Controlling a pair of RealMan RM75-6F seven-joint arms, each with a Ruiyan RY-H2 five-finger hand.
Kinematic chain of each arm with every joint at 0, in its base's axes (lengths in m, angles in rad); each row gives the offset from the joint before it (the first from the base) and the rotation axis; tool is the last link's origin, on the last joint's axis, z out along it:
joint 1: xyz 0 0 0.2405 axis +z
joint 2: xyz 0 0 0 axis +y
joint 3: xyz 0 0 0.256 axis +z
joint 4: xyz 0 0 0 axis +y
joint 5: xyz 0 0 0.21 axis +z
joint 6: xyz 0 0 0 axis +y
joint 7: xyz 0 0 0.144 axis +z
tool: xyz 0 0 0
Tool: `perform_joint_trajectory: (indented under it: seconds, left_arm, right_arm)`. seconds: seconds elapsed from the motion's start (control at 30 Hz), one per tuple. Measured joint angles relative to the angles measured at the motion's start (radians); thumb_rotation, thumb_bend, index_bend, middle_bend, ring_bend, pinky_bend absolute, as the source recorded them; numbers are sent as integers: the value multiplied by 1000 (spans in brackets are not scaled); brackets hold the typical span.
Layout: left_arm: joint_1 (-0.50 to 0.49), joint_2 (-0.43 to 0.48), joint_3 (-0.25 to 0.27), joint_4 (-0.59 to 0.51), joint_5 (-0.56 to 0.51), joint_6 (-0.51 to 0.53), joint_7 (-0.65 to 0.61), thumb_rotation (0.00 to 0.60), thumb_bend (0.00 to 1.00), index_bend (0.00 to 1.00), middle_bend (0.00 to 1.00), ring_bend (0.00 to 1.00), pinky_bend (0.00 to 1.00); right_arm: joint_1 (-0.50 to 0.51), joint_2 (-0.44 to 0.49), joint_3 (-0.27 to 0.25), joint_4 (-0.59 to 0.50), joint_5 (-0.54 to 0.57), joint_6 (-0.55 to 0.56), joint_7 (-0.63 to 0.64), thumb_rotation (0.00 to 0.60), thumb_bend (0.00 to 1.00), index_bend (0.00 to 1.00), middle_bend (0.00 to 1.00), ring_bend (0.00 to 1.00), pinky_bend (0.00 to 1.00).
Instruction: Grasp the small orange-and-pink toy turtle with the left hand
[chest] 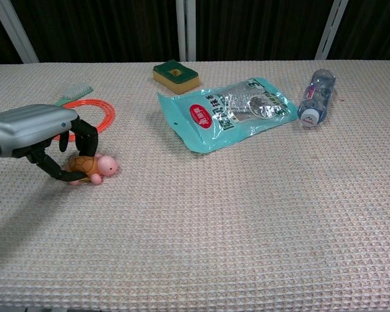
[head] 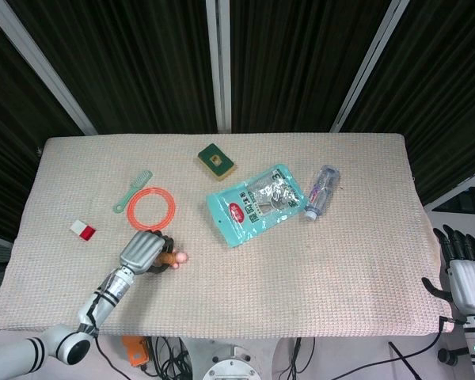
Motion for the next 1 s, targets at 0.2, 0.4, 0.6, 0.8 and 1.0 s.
perform_joint_trajectory:
  seconds: [0.2, 0.4, 0.6, 0.8, 1.0]
  left_arm:
    - [3, -19, 0, 25, -13, 10, 8, 600, 325, 724, 708, 555, 650]
    - [5, -13, -1, 14, -23, 11, 0, 600, 334, 707, 706, 552, 647]
    - [3, 17, 11, -11, -12, -1, -36, 600, 224, 405, 458, 288, 459]
    - [-5, 50, 20, -40, -6, -21, -58, 600, 213, 373, 386, 199, 393]
    - [-8, 48, 20, -44, -15, -24, -53, 600, 222, 463, 448, 280, 470]
  right_arm:
    - [0, 1, 1, -2, 1, 1, 0, 600, 133, 0, 0, 0, 0]
    - [0, 1, 1, -2, 2, 0, 2, 600, 136, 0, 0, 0, 0]
    - [-3, 1, 1, 1, 2, 5, 5, 600, 136, 0, 0, 0, 0]
    - [-3, -2, 1, 4, 3, 4, 7, 600, 136, 0, 0, 0, 0]
    - [-2, -4, 1, 5, 3, 1, 6, 600, 137, 0, 0, 0, 0]
